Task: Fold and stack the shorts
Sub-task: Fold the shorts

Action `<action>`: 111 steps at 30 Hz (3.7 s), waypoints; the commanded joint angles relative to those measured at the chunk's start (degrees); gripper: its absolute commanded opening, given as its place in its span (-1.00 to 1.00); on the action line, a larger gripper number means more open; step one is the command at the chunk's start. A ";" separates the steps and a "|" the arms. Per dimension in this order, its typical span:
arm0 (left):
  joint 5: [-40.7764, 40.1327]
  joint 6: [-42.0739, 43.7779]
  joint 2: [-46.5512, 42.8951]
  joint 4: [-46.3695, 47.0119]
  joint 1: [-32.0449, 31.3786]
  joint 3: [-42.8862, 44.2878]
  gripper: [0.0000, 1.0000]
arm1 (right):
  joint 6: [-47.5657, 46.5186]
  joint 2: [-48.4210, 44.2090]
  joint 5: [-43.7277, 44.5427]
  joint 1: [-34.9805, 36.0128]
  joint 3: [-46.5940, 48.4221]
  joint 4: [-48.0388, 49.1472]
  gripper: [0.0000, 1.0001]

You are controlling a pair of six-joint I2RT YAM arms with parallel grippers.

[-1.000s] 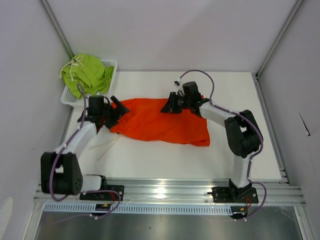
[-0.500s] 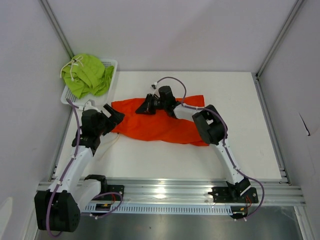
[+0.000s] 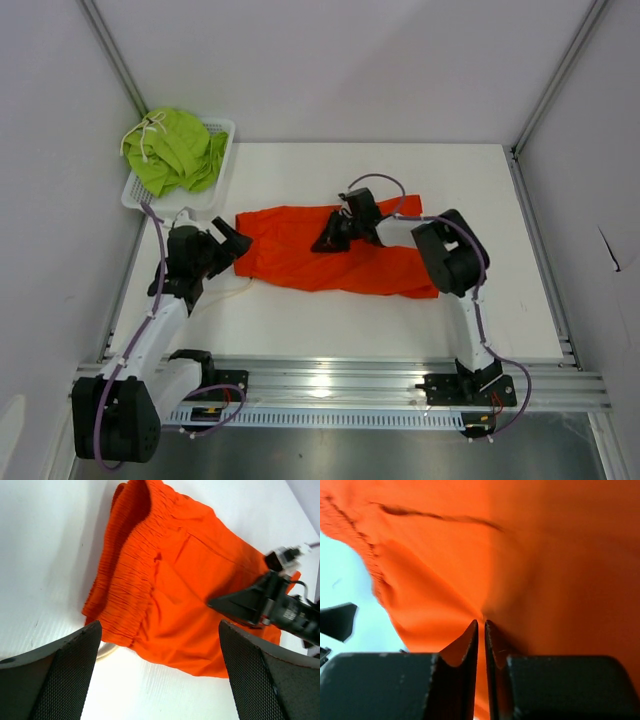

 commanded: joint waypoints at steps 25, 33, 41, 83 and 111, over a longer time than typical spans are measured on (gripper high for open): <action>11.10 2.61 7.59 9.21 5.42 -5.74 0.98 | -27.11 -16.72 16.85 8.38 1.95 -26.38 0.32; 13.03 2.34 7.59 10.62 5.95 -6.18 0.98 | -18.76 -21.46 7.66 -1.63 -11.74 -14.10 0.12; 13.82 2.08 9.53 10.62 5.95 -5.92 0.98 | -22.09 -20.49 7.29 -10.50 -17.63 -21.11 0.10; 23.58 0.94 7.33 15.55 0.68 -8.55 0.98 | -53.81 -42.82 70.03 33.25 -25.29 -17.17 0.55; 25.69 0.94 5.66 14.84 2.44 -9.34 0.98 | -69.12 -20.77 77.06 42.39 -20.02 -11.81 0.82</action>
